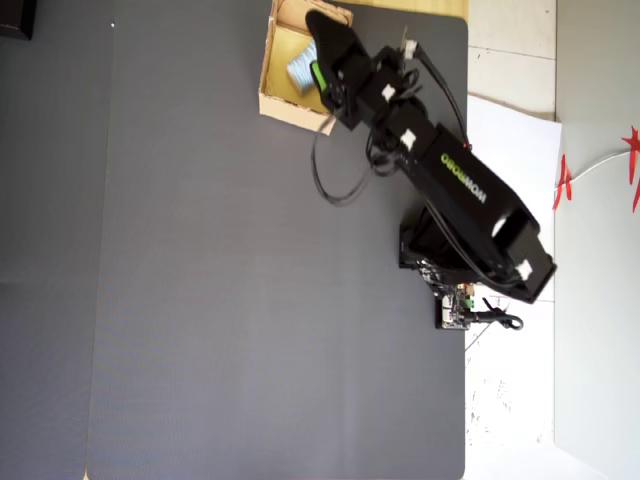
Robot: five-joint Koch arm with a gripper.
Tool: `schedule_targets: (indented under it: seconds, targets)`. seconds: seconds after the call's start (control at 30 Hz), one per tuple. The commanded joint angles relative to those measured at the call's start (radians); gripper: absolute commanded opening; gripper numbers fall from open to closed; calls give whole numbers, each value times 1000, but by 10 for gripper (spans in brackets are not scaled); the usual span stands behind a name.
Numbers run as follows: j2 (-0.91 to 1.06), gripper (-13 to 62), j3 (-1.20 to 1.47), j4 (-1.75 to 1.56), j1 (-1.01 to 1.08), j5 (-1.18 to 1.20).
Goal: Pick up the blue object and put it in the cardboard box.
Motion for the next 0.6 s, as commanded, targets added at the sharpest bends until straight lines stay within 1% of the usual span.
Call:
schedule_targets:
  seconds: [0.0,0.37,0.57]
  targets:
    - [63,338,-20,-141,-44,12]
    - [273,343,181,-163,-333,20]
    - [403,343,322,-166,-514,130]
